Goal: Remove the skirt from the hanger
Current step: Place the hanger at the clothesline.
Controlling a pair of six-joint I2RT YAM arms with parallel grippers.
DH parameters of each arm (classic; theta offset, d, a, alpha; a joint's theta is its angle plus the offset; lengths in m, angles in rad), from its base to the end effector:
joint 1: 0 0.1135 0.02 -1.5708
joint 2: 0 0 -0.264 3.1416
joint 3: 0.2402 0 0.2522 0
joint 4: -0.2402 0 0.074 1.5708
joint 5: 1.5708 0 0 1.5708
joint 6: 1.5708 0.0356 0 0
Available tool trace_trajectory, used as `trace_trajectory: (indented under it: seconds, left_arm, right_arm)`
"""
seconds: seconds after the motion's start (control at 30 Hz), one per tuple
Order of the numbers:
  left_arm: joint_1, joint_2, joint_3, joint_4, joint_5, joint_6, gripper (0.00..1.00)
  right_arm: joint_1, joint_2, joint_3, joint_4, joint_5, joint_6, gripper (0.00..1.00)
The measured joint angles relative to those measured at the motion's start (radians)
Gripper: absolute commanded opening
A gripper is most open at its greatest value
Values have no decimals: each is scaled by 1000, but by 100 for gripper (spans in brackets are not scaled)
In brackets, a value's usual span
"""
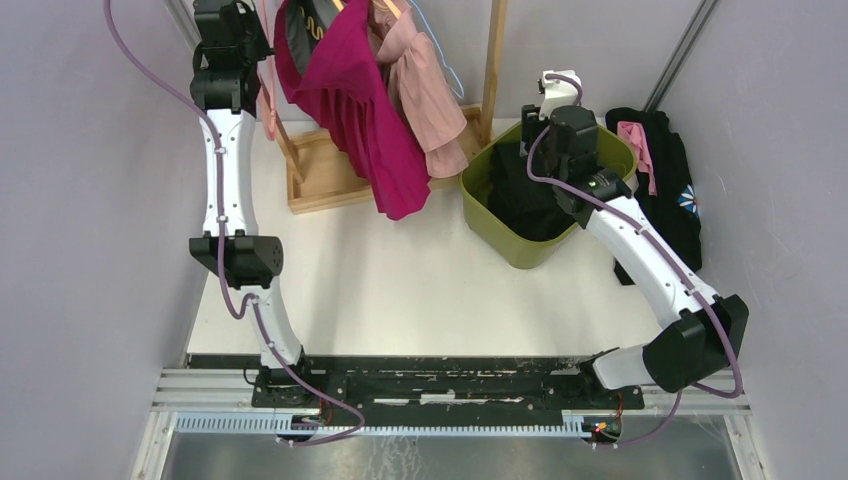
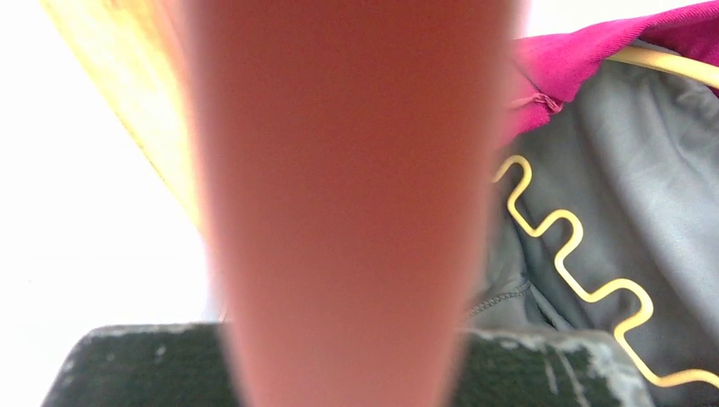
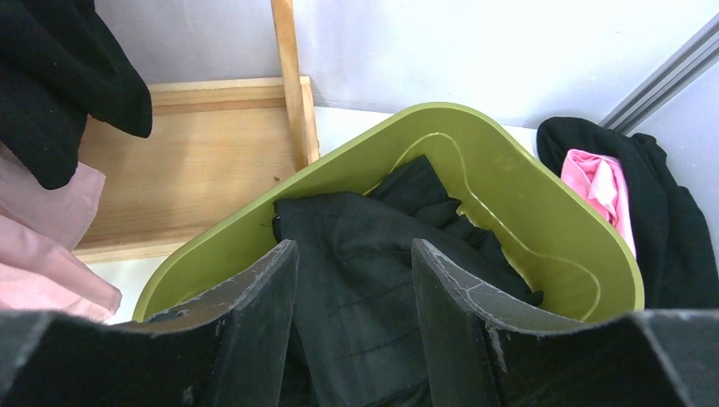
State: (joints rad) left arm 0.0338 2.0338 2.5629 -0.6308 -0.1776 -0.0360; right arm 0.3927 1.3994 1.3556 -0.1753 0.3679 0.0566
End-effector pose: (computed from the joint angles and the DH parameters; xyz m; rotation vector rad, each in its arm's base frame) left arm 0.4271 0.0207 0.5141 -0.1922 1.6619 0.1468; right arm 0.3070 0.1133 0.3995 -0.0354 1.7747 -0.0049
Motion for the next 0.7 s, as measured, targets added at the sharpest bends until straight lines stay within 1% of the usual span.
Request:
trace_trajectory:
  seconds: [0.2, 0.33, 0.7]
  left_arm:
    - [19, 2, 2, 7, 6, 1, 3]
    - [28, 2, 2, 11, -15, 2, 3]
    - [36, 0, 4, -6, -21, 2, 3]
  right_arm:
    - [0, 0, 0, 1, 8, -6, 57]
    - [0, 0, -7, 9, 11, -6, 57]
    - [0, -36, -93, 51, 10, -5, 57]
